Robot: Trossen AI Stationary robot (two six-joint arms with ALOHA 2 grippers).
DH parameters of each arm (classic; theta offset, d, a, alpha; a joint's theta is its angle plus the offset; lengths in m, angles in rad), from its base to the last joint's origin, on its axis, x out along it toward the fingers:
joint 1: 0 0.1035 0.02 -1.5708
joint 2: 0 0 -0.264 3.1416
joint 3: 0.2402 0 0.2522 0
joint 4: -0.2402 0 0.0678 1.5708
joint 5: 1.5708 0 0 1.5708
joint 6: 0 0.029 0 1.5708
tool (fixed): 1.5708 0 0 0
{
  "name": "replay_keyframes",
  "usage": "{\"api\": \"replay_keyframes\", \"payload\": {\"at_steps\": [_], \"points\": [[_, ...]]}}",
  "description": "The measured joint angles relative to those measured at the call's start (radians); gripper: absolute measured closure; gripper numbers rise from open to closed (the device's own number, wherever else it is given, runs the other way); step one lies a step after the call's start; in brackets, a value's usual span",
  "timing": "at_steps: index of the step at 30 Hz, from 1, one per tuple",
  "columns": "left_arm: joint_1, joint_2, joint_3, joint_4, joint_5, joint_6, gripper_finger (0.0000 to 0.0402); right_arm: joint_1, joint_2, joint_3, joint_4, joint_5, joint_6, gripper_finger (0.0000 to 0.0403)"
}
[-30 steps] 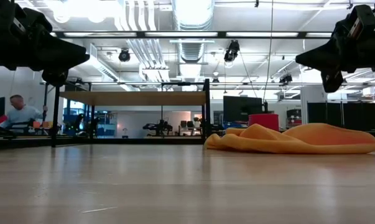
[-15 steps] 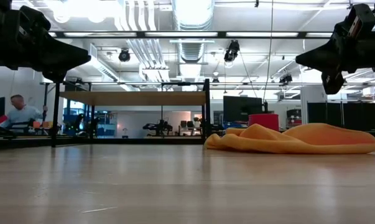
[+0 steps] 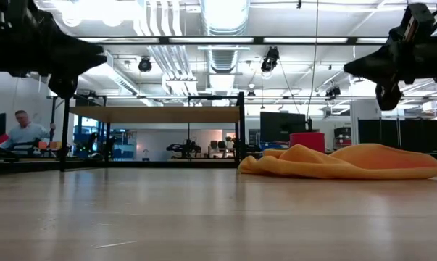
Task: Stack small to large cups/mugs on shelf
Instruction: Put the green cup on the shelf
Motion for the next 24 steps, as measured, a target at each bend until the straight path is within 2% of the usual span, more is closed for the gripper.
{"api": "replay_keyframes", "payload": {"at_steps": [3, 5, 7, 11, 15, 19, 24], "points": [[-0.001, 0.011, 0.085, 0.024, 0.008, -0.010, 0.0316, 0.000, 0.000, 0.000, 0.150, -0.025, 0.004, 0.0394], [-0.001, 0.034, 0.155, 0.025, 0.008, 0.011, 0.0323, 0.000, 0.000, 0.002, 0.270, -0.092, -0.035, 0.0394], [-0.001, 0.080, 0.231, 0.020, 0.009, 0.065, 0.0331, 0.001, 0.000, 0.035, 0.303, -0.152, -0.064, 0.0394], [-0.002, 0.205, 0.411, 0.014, 0.009, 0.243, 0.0347, 0.001, 0.019, 0.195, 0.109, -0.183, -0.079, 0.0394], [-0.002, 0.346, 0.577, 0.003, -0.001, 0.367, 0.0352, 0.001, 0.109, 0.414, -0.141, -0.184, -0.109, 0.0394], [-0.002, 0.458, 0.729, -0.084, -0.021, 0.410, 0.0353, 0.001, 0.240, 0.639, -0.293, -0.184, -0.172, 0.0394], [-0.002, 0.553, 0.889, -0.268, -0.065, 0.410, 0.0353, 0.001, 0.396, 0.905, -0.490, -0.183, -0.353, 0.0394]]}}
